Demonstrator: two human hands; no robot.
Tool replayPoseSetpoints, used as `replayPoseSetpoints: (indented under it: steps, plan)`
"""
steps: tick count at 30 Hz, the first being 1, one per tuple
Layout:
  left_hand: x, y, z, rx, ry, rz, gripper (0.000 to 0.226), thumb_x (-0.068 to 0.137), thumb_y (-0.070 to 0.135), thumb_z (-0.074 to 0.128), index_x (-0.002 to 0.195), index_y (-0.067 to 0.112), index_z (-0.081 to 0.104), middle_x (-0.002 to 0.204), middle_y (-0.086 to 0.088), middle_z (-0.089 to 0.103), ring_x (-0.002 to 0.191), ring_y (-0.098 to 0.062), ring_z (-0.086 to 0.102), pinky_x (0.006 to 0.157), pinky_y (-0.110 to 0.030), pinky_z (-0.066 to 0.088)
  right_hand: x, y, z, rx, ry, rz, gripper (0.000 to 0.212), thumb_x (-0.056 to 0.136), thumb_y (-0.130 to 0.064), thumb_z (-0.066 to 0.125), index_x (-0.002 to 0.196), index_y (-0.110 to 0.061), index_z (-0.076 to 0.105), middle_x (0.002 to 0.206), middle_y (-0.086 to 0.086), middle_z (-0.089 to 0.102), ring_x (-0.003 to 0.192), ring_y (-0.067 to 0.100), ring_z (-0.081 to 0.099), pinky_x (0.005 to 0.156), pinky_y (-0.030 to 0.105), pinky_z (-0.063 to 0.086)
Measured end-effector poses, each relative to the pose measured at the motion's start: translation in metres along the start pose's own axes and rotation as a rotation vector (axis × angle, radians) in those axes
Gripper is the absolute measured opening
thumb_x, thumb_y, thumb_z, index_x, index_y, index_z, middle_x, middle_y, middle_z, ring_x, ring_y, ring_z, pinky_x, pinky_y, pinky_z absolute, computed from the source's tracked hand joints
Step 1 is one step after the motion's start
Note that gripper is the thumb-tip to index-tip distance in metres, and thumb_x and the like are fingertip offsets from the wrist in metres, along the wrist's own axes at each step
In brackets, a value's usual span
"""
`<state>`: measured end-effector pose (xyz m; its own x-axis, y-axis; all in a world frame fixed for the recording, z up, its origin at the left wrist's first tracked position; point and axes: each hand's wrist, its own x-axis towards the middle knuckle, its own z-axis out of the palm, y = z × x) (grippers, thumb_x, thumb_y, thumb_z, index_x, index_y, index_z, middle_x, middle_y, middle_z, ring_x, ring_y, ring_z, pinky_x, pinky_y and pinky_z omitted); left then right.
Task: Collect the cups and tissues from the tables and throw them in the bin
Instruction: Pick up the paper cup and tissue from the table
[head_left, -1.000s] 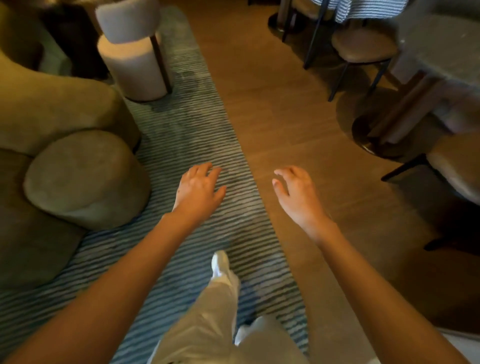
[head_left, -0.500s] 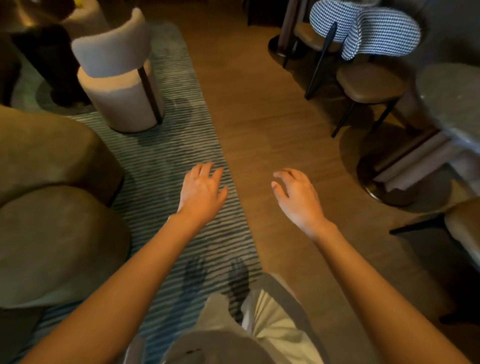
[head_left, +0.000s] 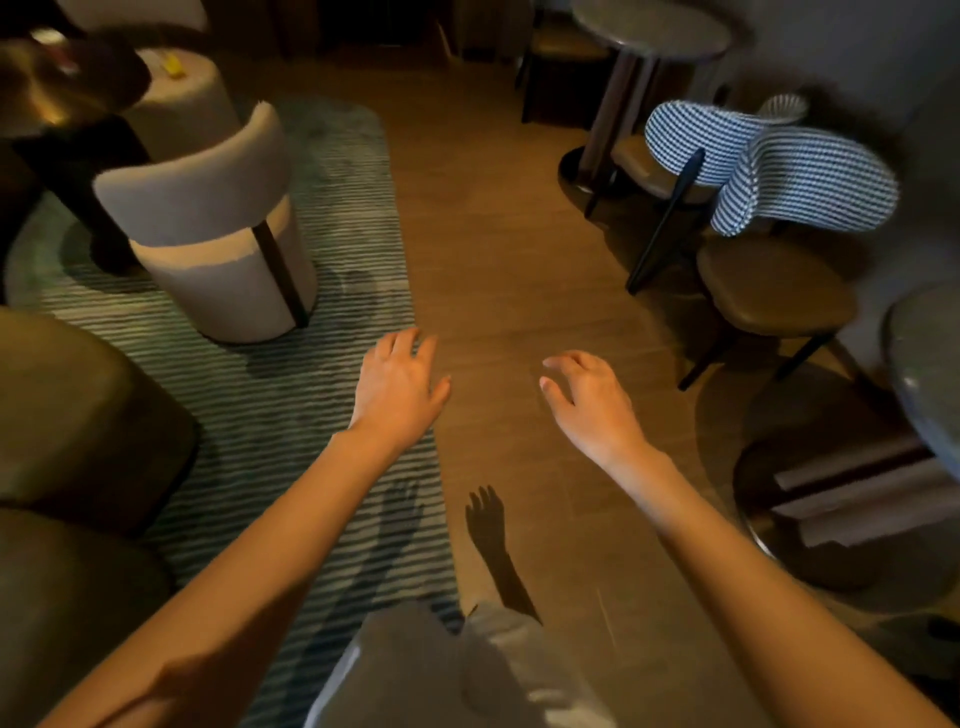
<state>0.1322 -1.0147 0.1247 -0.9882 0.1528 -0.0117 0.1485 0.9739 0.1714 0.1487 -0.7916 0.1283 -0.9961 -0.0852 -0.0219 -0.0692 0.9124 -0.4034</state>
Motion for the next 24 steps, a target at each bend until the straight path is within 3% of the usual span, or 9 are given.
replayPoseSetpoints:
  steps: [12, 24]
  plan:
    - [0.299, -0.053, -0.061, -0.010, 0.167, -0.065, 0.055, 0.093, 0.039, 0.051, 0.140, 0.012, 0.040, 0.144, -0.013, 0.039, 0.132, -0.033, 0.035, 0.107, -0.043, 0.032, 0.339, -0.024, -0.058, -0.042, 0.065, -0.227, 0.039, 0.100, -0.033, 0.044, 0.134, -0.015, 0.050, 0.130, 0.008, 0.052, 0.129, 0.027, 0.040, 0.102, 0.039, 0.037]
    - [0.612, -0.106, -0.127, 0.018, 0.226, -0.028, 0.055, 0.092, 0.039, 0.052, 0.139, 0.014, 0.040, 0.144, -0.012, 0.040, 0.131, -0.034, 0.036, 0.106, -0.045, 0.034, 0.642, -0.040, -0.111, -0.028, 0.194, -0.211, 0.039, 0.100, -0.035, 0.043, 0.134, -0.017, 0.050, 0.132, 0.003, 0.052, 0.127, 0.021, 0.042, 0.101, 0.033, 0.037]
